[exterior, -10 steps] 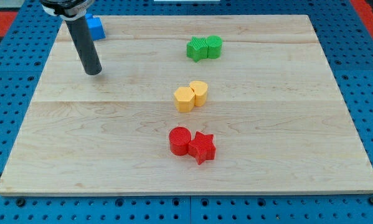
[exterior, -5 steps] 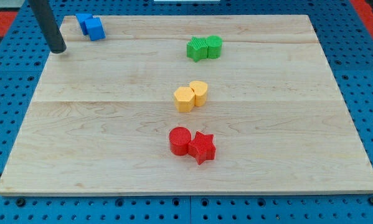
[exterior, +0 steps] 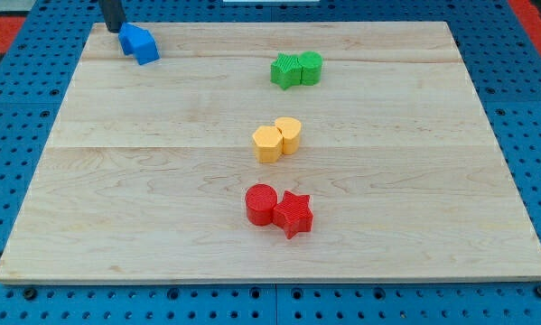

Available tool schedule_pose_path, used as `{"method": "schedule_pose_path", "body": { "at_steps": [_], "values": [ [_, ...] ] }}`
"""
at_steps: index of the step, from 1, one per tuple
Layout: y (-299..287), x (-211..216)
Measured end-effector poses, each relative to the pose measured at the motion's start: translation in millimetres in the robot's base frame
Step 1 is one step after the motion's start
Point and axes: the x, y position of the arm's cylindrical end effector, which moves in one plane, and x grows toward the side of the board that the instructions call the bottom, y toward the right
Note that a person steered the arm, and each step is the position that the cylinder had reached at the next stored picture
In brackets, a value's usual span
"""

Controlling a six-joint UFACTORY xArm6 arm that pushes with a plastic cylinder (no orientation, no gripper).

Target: Move the blue triangle towards top center

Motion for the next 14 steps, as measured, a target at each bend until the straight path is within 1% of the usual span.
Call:
{"method": "schedule_pose_path", "body": {
  "at_steps": [1,4,6,10,12,14],
  "values": [
    [14,10],
    [58,18],
    [61,19],
    [44,43],
    [66,50],
    [68,48]
  ]
}}
